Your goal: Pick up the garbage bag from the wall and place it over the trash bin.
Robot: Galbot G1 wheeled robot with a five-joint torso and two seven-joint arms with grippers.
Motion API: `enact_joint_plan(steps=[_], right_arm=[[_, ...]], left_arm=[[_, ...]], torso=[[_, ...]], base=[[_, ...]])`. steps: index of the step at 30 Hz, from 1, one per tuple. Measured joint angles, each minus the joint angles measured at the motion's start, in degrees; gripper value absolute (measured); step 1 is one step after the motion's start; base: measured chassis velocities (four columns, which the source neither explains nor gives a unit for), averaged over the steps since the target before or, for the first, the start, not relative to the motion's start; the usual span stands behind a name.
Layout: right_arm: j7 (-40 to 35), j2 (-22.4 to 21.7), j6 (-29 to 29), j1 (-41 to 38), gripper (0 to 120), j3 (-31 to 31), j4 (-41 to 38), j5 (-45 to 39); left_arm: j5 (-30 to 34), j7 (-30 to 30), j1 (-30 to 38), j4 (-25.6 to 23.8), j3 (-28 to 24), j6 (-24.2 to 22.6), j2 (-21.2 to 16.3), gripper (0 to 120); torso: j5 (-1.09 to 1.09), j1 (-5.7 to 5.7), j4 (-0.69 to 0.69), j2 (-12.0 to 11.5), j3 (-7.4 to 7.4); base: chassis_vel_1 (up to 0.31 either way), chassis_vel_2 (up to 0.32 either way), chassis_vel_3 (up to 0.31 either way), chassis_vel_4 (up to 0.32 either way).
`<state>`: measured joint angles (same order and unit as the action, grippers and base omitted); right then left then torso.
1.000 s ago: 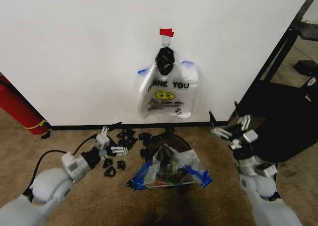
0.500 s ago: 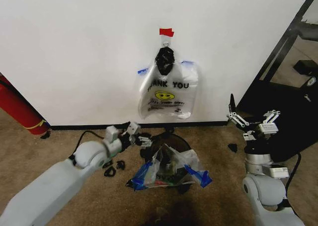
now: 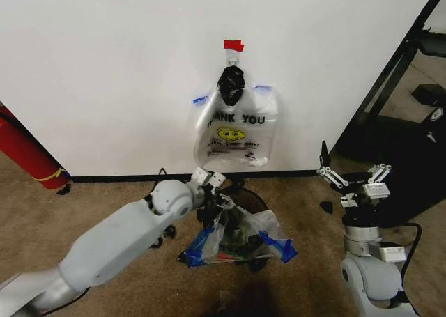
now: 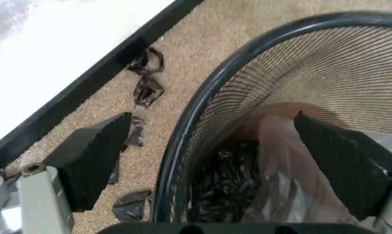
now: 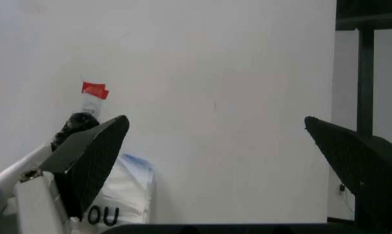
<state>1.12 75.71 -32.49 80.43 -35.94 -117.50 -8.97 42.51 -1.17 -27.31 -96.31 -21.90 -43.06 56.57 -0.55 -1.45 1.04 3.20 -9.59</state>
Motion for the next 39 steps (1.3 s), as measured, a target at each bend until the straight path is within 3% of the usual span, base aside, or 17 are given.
enact_joint_plan(steps=[3, 10, 13, 24, 29, 31, 35, 36, 39], right_arm=[[0.1, 0.0, -0.2, 0.1, 100, -0.1, 0.0, 0.0], [0.2, 0.1, -1.1, 1.4, 100, -0.6, -0.3, 0.0], [0.3, 0.4, -1.6, 1.6, 100, -0.7, -0.3, 0.1], [0.5, 1.5, -2.2, 1.4, 100, 0.0, 0.2, 2.2], [0.7, 1.5, -2.2, 1.2, 100, 0.3, 0.8, 3.0], [0.7, 1.6, -2.2, 1.1, 100, 0.4, 0.9, 3.1], [0.8, 1.7, -2.1, 0.8, 100, 0.6, 1.2, 3.5], [0.8, 1.7, -2.1, 0.8, 100, 0.6, 1.2, 3.5], [1.0, 1.7, -2.1, 0.5, 100, 0.6, 1.6, 3.7]], left_arm=[[-0.4, 0.0, 0.6, 1.1, -0.7, 0.0, 0.6, 98], [-1.5, 1.4, 2.6, 5.2, -2.2, 0.3, 2.1, 77], [-1.8, 1.0, 2.9, 6.1, -2.4, 0.6, 2.2, 62], [0.9, -1.0, 0.8, 4.5, -0.9, 0.8, 0.2, 25], [6.0, -4.4, -1.6, 1.8, 1.2, 0.8, -0.7, 4], [7.3, -5.6, -2.2, 1.3, 1.8, 0.8, -0.9, 2], [17.3, -16.1, -6.2, -2.4, 7.4, 0.9, -1.2, 0], [17.3, -16.1, -6.2, -2.4, 7.4, 0.9, -1.2, 0], [26.5, -24.0, -10.3, -6.3, 12.5, 0.9, -0.6, 0]], torso=[[0.0, 0.0, 0.0, 0.0, 0.0], [-0.01, 0.0, -0.01, 0.0, 0.0], [-0.01, 0.0, -0.01, 0.0, 0.0], [-0.02, 0.0, -0.01, 0.0, 0.0], [-0.01, 0.0, -0.01, 0.0, 0.0], [-0.02, 0.0, -0.01, 0.0, 0.0], [-0.01, 0.0, -0.02, 0.0, 0.0], [-0.01, 0.0, -0.02, 0.0, 0.0], [-0.01, 0.0, -0.01, 0.0, 0.01]], base=[[0.0, 0.0, 0.0, 0.0], [0.0, 0.0, 0.0, 0.0], [0.0, 0.0, 0.0, 0.0], [0.0, 0.0, 0.0, 0.0], [0.0, 0.0, 0.0, 0.0], [0.0, 0.0, 0.0, 0.0], [0.0, 0.0, 0.0, 0.0], [0.0, 0.0, 0.0, 0.0], [0.0, 0.0, 0.0, 0.0]])
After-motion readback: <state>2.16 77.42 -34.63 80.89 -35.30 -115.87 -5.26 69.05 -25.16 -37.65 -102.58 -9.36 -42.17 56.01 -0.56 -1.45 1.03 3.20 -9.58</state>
